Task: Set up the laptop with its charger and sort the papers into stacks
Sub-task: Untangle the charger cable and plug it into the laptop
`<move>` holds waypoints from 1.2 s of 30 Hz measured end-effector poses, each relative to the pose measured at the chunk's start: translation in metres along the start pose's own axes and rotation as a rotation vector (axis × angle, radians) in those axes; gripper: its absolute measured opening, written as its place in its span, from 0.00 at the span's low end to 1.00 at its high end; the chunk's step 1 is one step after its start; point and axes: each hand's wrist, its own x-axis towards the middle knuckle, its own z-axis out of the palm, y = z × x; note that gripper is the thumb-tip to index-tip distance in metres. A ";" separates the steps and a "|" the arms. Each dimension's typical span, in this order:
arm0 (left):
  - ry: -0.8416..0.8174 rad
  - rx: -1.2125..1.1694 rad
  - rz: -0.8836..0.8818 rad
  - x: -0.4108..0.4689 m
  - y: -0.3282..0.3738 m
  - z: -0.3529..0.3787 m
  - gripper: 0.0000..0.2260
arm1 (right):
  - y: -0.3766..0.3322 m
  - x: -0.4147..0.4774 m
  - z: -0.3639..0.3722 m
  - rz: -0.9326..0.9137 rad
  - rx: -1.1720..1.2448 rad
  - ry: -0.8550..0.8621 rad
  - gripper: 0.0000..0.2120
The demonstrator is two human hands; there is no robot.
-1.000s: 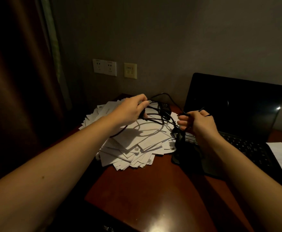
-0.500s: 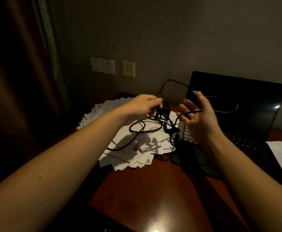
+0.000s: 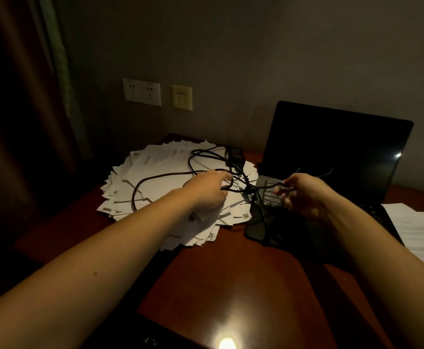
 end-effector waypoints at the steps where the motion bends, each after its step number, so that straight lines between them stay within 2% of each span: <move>1: -0.026 0.022 0.027 0.000 0.002 0.001 0.26 | 0.001 -0.002 0.002 0.014 -0.016 -0.009 0.10; 4: -0.105 0.069 0.071 0.004 0.007 0.004 0.30 | 0.002 -0.004 0.009 0.015 -0.098 -0.015 0.11; 7: -0.105 0.094 0.074 0.006 0.010 0.008 0.29 | 0.004 -0.003 0.015 0.020 -0.163 -0.036 0.09; 12: 0.006 0.076 0.103 -0.002 0.009 0.011 0.29 | 0.005 -0.003 0.027 -0.024 -0.285 -0.091 0.09; 16: 0.134 0.014 0.045 -0.022 -0.011 0.013 0.38 | 0.004 -0.009 0.032 -0.105 -0.164 -0.052 0.06; 20: 0.227 -0.006 -0.065 -0.044 -0.038 0.007 0.40 | -0.001 -0.016 0.028 -0.063 -0.226 -0.214 0.12; 24: 0.258 -0.037 -0.181 -0.061 -0.063 0.000 0.33 | -0.002 -0.014 0.023 -0.084 -0.297 -0.178 0.11; 28: 0.301 -0.234 -0.222 -0.073 -0.070 -0.016 0.09 | -0.002 -0.018 0.015 -0.093 -0.433 -0.143 0.12; 32: 0.279 -0.633 -0.223 -0.078 -0.065 -0.028 0.10 | -0.002 -0.030 0.016 -0.040 -0.501 -0.236 0.15; 34: 0.207 -0.556 -0.220 -0.078 -0.063 -0.027 0.09 | -0.001 -0.036 0.017 -0.059 -0.477 -0.251 0.13; 36: 0.201 -0.362 -0.240 -0.074 -0.064 -0.022 0.17 | -0.003 -0.043 0.017 -0.054 -0.431 -0.297 0.12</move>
